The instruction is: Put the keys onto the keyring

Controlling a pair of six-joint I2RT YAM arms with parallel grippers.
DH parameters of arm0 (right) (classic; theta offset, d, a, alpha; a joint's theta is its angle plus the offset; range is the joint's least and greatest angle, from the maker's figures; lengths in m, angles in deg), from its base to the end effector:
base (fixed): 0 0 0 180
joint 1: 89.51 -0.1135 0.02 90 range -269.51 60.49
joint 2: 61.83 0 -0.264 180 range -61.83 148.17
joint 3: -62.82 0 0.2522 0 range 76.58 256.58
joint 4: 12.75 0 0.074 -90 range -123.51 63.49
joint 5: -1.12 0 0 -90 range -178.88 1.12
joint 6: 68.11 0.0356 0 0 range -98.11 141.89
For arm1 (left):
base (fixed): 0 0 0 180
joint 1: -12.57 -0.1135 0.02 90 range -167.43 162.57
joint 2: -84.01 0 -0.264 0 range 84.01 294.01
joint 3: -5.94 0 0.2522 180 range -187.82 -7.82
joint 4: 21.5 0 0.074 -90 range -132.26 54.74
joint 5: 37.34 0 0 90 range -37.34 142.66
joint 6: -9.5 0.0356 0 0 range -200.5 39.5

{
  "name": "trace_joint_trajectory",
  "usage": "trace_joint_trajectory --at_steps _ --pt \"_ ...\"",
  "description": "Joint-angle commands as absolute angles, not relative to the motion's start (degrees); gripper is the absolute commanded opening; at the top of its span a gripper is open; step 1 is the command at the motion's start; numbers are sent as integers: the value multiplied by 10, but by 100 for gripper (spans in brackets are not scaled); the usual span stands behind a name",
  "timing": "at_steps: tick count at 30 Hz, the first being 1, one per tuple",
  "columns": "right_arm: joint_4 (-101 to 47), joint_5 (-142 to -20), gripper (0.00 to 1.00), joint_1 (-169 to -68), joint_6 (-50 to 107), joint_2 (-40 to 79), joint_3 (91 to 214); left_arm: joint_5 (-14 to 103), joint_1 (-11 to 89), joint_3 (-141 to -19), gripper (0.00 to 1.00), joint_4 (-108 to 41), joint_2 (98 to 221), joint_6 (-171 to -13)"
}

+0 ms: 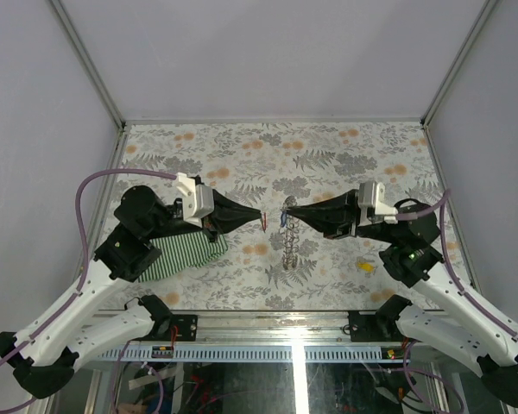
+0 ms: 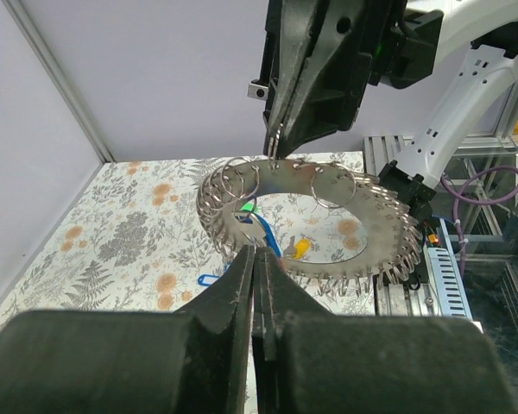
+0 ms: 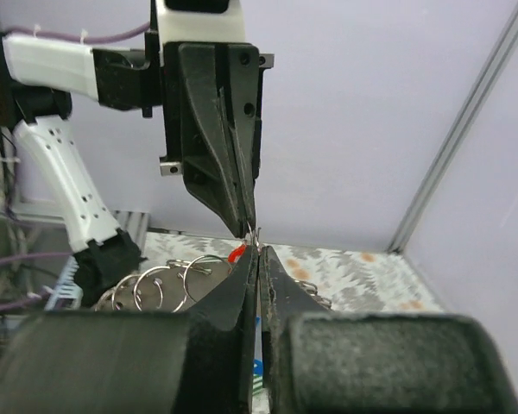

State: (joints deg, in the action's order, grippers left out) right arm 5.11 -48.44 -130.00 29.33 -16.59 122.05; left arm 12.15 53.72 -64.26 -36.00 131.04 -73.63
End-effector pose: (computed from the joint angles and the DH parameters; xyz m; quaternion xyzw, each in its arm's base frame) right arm 0.1103 0.1245 0.4153 -0.4193 0.3513 0.4866 0.6812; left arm 0.1142 -0.1305 0.4211 0.4886 0.4516 -0.4253 0.6135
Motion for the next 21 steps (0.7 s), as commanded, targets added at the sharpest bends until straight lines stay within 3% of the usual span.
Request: trace_joint_trajectory --at_steps 1,9,21 --pt "165 -450 1 -1298 177 -179 1198 129 537 -662 0 -357 1302 -747" --pt "168 -417 4 -1298 34 -205 1163 132 537 -658 0 -362 1297 -752" --pt "25 -388 3 -1304 -192 -219 1178 116 537 -662 0 -362 1305 -760"
